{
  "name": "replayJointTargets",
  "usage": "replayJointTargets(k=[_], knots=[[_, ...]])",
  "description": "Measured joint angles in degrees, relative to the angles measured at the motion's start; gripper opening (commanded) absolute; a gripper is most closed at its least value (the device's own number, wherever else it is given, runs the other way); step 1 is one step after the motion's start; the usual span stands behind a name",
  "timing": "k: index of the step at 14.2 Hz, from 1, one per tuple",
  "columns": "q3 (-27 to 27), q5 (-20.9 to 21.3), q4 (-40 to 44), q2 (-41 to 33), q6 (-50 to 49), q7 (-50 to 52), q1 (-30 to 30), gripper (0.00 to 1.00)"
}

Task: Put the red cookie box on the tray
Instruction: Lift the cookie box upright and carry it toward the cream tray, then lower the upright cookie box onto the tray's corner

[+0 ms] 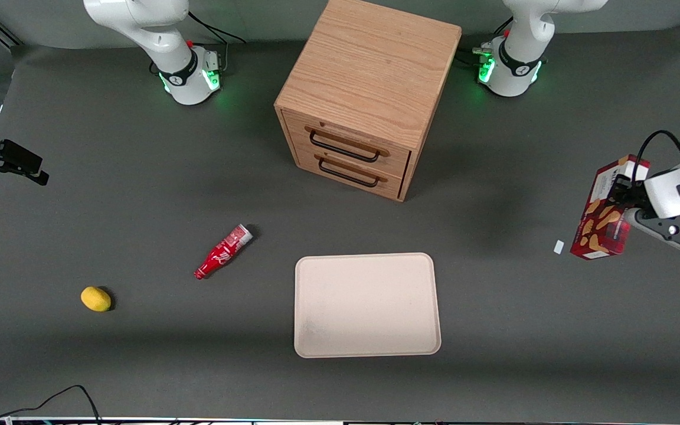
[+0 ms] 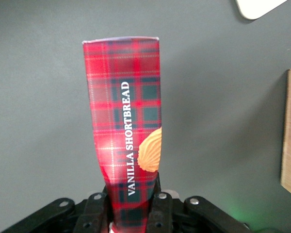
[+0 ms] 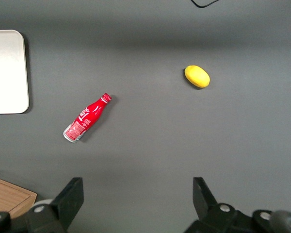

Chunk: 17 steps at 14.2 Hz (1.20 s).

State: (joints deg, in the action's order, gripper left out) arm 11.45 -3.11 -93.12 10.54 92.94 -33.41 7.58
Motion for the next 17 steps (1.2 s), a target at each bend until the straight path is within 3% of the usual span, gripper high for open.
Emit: replayJointTargets(k=[4, 10, 17], knots=[[-3.4, -0.2, 5.7, 2.3, -0.9, 9.3, 3.0, 0.02], [-19.3, -0.4, 18.4, 18.6, 8.0, 35.8, 4.3, 0.06], [-21.3, 1.1, 28.3, 35.1, 23.1, 45.1, 8.5, 0.08]])
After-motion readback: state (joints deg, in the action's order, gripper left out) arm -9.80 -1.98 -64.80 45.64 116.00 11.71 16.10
